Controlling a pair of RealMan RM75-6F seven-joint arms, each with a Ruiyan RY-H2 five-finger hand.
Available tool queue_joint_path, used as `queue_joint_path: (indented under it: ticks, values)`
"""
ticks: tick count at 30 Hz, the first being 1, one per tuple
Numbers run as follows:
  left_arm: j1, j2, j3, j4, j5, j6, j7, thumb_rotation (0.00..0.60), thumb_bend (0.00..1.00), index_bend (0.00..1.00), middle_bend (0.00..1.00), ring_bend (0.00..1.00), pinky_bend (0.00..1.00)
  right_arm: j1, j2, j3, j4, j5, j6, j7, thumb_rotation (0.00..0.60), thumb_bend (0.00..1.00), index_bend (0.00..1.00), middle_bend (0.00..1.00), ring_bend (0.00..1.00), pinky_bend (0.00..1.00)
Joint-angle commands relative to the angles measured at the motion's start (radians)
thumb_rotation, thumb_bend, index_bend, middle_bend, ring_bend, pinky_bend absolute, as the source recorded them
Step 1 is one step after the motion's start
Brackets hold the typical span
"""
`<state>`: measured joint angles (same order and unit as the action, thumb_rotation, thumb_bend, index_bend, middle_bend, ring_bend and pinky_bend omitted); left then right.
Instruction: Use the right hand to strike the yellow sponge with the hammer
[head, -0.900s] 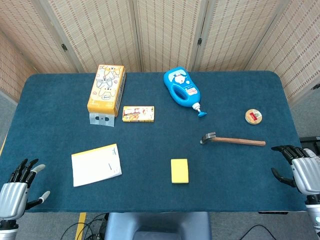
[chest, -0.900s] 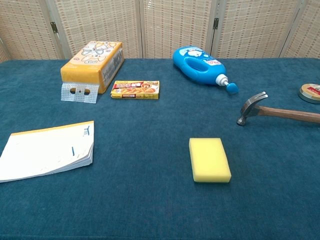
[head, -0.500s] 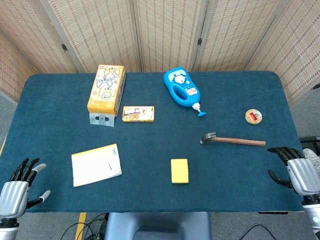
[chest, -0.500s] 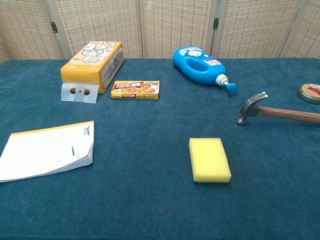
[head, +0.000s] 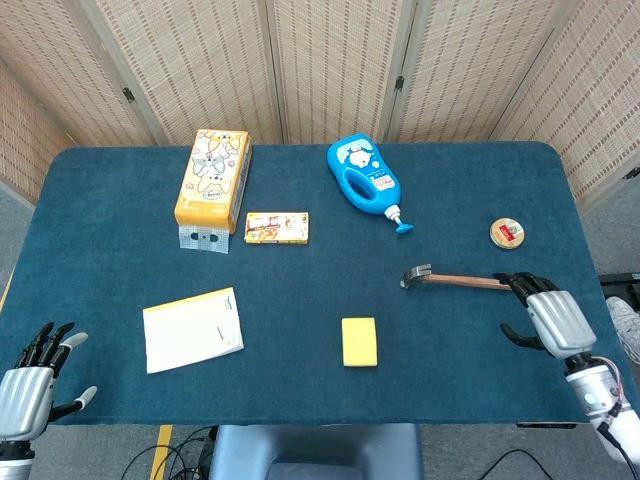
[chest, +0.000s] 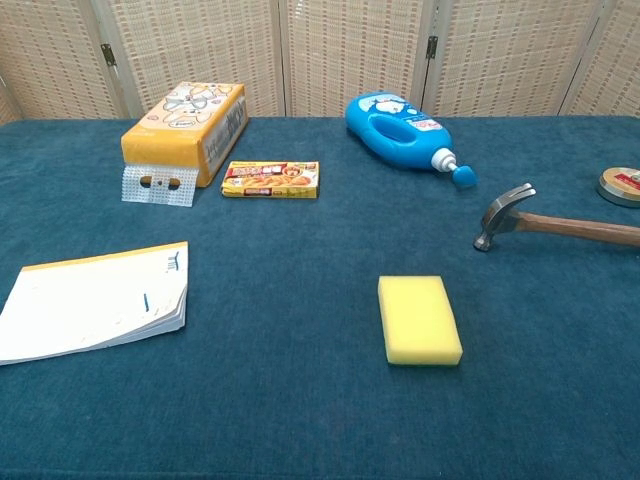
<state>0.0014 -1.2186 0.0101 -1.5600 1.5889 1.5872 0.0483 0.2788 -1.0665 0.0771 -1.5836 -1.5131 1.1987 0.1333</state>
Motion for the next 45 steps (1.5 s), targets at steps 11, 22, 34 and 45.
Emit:
queue_joint_path:
  ticks: [11,22,34,45]
  values:
    - [0.032,-0.002,0.005,0.04,-0.007,0.039,-0.04,0.6,0.2,0.25,0.16,0.06,0.2,0.238,-0.174,0.089,0.142,0.184,-0.292,-0.137,0.6,0.23,0.17,0.25,0.14,0.26]
    - [0.025,0.0,-0.001,0.035,-0.008,0.027,-0.029,0.6,0.2,0.25,0.16,0.06,0.2,0.307,-0.295,0.085,0.283,0.247,-0.368,-0.181,0.6,0.25,0.24,0.3,0.14,0.26]
    - [0.029,-0.007,0.0,0.044,-0.022,0.016,-0.028,0.6,0.2,0.24,0.16,0.06,0.2,0.345,-0.388,0.07,0.412,0.288,-0.433,-0.168,0.6,0.28,0.3,0.34,0.14,0.26]
    - [0.031,-0.008,0.0,0.056,-0.027,0.012,-0.036,0.6,0.2,0.24,0.16,0.06,0.2,0.358,-0.429,0.062,0.47,0.303,-0.456,-0.155,0.6,0.34,0.37,0.4,0.14,0.26]
